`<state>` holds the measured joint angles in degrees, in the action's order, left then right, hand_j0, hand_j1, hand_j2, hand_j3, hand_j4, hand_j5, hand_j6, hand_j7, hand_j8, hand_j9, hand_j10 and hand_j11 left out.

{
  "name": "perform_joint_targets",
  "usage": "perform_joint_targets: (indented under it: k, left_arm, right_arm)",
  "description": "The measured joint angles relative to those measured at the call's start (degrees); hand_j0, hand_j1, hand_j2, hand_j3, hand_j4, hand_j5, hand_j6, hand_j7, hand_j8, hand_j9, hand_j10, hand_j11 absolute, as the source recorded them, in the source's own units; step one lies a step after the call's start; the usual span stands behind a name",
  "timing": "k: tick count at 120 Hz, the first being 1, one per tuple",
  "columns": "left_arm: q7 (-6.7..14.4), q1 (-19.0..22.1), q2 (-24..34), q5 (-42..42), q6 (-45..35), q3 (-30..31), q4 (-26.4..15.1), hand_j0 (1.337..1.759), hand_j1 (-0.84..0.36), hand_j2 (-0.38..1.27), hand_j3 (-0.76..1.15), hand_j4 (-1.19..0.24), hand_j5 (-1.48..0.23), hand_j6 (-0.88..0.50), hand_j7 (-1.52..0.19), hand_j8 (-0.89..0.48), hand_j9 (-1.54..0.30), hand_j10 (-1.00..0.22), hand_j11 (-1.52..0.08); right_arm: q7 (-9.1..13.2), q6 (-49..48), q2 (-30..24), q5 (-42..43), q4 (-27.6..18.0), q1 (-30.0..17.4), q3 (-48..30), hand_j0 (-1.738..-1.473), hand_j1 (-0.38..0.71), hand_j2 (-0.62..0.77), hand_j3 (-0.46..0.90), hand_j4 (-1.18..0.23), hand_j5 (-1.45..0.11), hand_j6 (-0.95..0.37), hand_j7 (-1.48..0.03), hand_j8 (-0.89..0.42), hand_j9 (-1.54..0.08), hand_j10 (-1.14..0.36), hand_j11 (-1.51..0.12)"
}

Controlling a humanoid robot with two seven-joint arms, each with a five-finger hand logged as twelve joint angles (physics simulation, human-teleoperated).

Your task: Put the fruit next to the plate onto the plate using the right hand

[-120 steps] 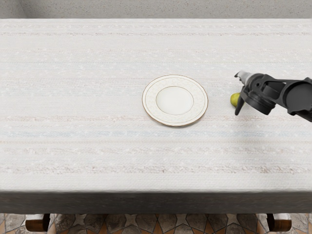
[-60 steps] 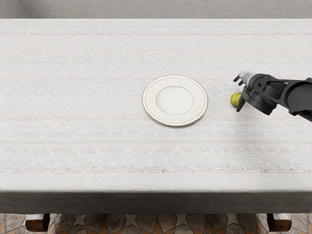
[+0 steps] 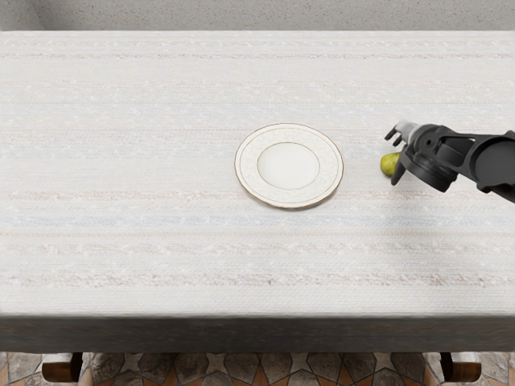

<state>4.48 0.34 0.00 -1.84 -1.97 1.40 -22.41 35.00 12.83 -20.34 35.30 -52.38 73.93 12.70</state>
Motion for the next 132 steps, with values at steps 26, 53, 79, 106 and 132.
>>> perform_joint_targets:
  k: [26, 53, 79, 106, 132]
  left_arm:
    - [0.0, -0.07, 0.0, 0.0, 0.0, 0.0, 0.0, 1.658, 0.34, 0.0, 0.0, 0.0, -0.01, 0.0, -0.01, 0.0, -0.01, 0.0, -0.01]
    - [0.0, -0.07, 0.0, 0.0, 0.0, -0.01, 0.0, 1.658, 0.34, 0.0, 0.0, 0.0, -0.01, 0.0, -0.01, 0.0, -0.01, 0.0, -0.01]
    - [0.0, -0.07, 0.0, 0.0, -0.02, 0.0, 0.0, 1.658, 0.34, 0.0, 0.0, 0.0, -0.01, 0.0, -0.01, 0.0, -0.01, 0.0, -0.01]
    - [0.0, -0.07, 0.0, 0.0, -0.01, -0.01, 0.0, 1.658, 0.34, 0.0, 0.0, 0.0, -0.01, 0.0, -0.01, 0.0, -0.01, 0.0, -0.01]
    - [0.0, -0.07, 0.0, 0.01, 0.01, 0.0, 0.0, 1.658, 0.34, 0.0, 0.0, 0.0, -0.01, 0.0, -0.01, 0.0, -0.01, 0.0, -0.01]
  right_arm:
    - [0.0, -0.35, -0.04, -0.56, -0.04, -0.56, -0.44, -1.658, 0.24, -0.08, 0.0, -0.5, -0.65, -0.49, -0.65, -0.49, -0.65, -0.5, -0.65]
    - [0.03, -0.69, -0.84, -0.9, -0.01, -0.92, -0.92, -1.649, 0.32, 0.26, 0.0, -0.7, -0.98, -0.46, -0.97, -0.43, -0.99, -0.74, -0.99]
    - [0.03, -0.93, -1.61, -1.51, 0.0, -0.75, -2.67, -1.648, 0.32, 0.33, 0.0, -0.78, -1.12, -0.41, -1.08, -0.36, -1.12, -0.75, -1.12]
    - [0.01, -5.38, -2.53, -2.02, -0.04, -0.12, -9.75, -1.65, 0.32, 0.31, 0.0, -0.81, -1.21, -0.37, -1.12, -0.3, -1.19, -0.76, -1.18]
    - [-0.01, -9.26, -1.73, -3.06, -0.33, 2.17, -14.87, -1.654, 0.36, 0.39, 0.0, -0.81, -1.25, -0.33, -1.13, -0.25, -1.22, -0.72, -1.22]
